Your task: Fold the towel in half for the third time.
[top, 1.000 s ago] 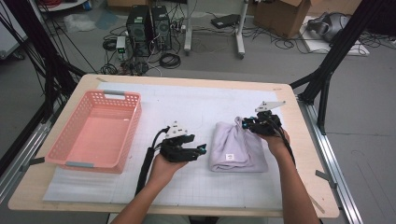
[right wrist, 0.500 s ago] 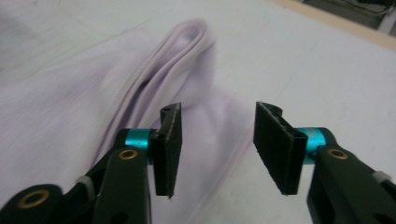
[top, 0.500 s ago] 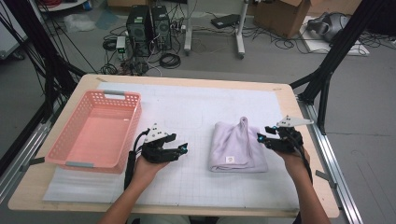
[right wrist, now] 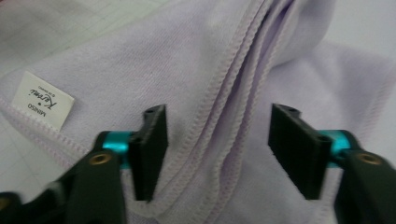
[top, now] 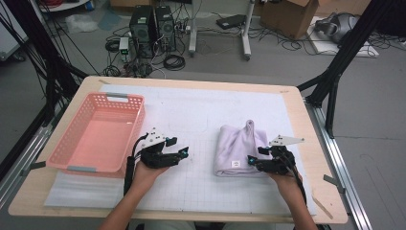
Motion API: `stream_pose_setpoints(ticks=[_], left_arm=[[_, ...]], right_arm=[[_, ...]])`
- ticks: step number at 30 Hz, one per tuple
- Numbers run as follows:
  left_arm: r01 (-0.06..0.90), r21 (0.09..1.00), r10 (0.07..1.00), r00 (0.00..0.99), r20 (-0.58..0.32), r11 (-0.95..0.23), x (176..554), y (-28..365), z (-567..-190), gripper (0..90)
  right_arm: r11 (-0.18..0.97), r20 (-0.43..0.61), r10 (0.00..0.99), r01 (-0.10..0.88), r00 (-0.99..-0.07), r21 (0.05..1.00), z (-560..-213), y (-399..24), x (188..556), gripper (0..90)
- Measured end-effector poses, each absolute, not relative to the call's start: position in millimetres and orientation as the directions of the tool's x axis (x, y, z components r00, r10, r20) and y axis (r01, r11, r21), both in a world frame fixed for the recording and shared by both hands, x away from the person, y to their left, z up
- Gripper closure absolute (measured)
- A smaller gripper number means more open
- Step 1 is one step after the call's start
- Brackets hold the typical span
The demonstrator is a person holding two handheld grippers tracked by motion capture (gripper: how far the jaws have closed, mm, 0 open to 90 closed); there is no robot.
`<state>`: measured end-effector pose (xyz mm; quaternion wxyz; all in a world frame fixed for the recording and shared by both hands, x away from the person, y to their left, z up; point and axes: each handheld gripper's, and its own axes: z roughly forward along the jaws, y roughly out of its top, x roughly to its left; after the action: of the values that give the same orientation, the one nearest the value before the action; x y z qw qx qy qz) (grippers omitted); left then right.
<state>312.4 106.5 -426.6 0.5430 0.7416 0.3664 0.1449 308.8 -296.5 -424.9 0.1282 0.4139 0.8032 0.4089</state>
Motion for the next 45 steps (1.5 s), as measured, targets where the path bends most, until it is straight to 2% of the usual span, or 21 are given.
stream_pose_setpoints(ticks=[2, 6, 12, 16, 17, 19, 21, 23, 27, 32, 34, 39, 42, 45], left_arm=[[0.392, 0.909, 0.705, 0.684, -0.186, -0.141, 313, 108, -428, 37.6], [0.406, 0.904, 0.708, 0.678, -0.197, -0.137, 313, 111, -430, 37.7], [0.409, 0.903, 0.710, 0.675, -0.201, -0.134, 312, 110, -431, 38.0], [0.411, 0.902, 0.713, 0.671, -0.203, -0.131, 312, 111, -431, 38.0], [0.411, 0.902, 0.713, 0.671, -0.203, -0.130, 312, 111, -431, 37.9], [0.408, 0.903, 0.714, 0.671, -0.199, -0.132, 312, 112, -430, 37.9], [0.409, 0.903, 0.716, 0.669, -0.198, -0.132, 313, 112, -431, 37.9], [0.412, 0.901, 0.716, 0.669, -0.199, -0.135, 313, 112, -431, 37.9], [0.416, 0.899, 0.716, 0.669, -0.200, -0.138, 312, 111, -431, 37.9], [0.416, 0.899, 0.715, 0.670, -0.199, -0.140, 312, 111, -431, 37.9], [0.417, 0.899, 0.714, 0.671, -0.202, -0.138, 312, 111, -432, 37.9], [0.414, 0.900, 0.716, 0.669, -0.198, -0.139, 312, 111, -432, 37.9], [0.417, 0.898, 0.719, 0.666, -0.199, -0.137, 312, 112, -432, 37.8], [0.416, 0.899, 0.720, 0.665, -0.198, -0.137, 312, 112, -432, 37.8]], right_arm=[[0.314, 0.161, 0.758, 0.570, -0.632, 0.759, -427, -298, 308, 76.0], [0.304, 0.127, 0.778, 0.546, -0.615, 0.780, -416, -305, 300, 84.4], [0.317, 0.066, 0.846, 0.600, -0.528, 0.735, -403, -319, 289, 84.5], [0.342, 0.022, 0.879, 0.662, -0.476, 0.667, -401, -324, 288, 82.9], [0.345, 0.024, 0.882, 0.678, -0.471, 0.649, -403, -326, 289, 79.8], [0.324, 0.014, 0.897, 0.679, -0.442, 0.659, -405, -330, 288, 66.3], [0.279, 0.048, 0.898, 0.648, -0.438, 0.709, -400, -334, 288, 61.7], [0.273, 0.026, 0.895, 0.592, -0.446, 0.759, -390, -332, 289, 56.3], [0.303, -0.009, 0.860, 0.495, -0.511, 0.815, -376, -315, 302, 58.2], [0.379, -0.041, 0.825, 0.500, -0.563, 0.779, -386, -286, 333, 64.4], [0.394, -0.041, 0.831, 0.535, -0.555, 0.748, -395, -283, 340, 67.5], [0.439, -0.125, 0.869, 0.628, -0.479, 0.643, -413, -299, 342, 72.1], [0.369, -0.057, 0.893, 0.653, -0.446, 0.662, -416, -317, 338, 68.0], [0.357, -0.043, 0.885, 0.615, -0.464, 0.703, -409, -318, 338, 65.3]])
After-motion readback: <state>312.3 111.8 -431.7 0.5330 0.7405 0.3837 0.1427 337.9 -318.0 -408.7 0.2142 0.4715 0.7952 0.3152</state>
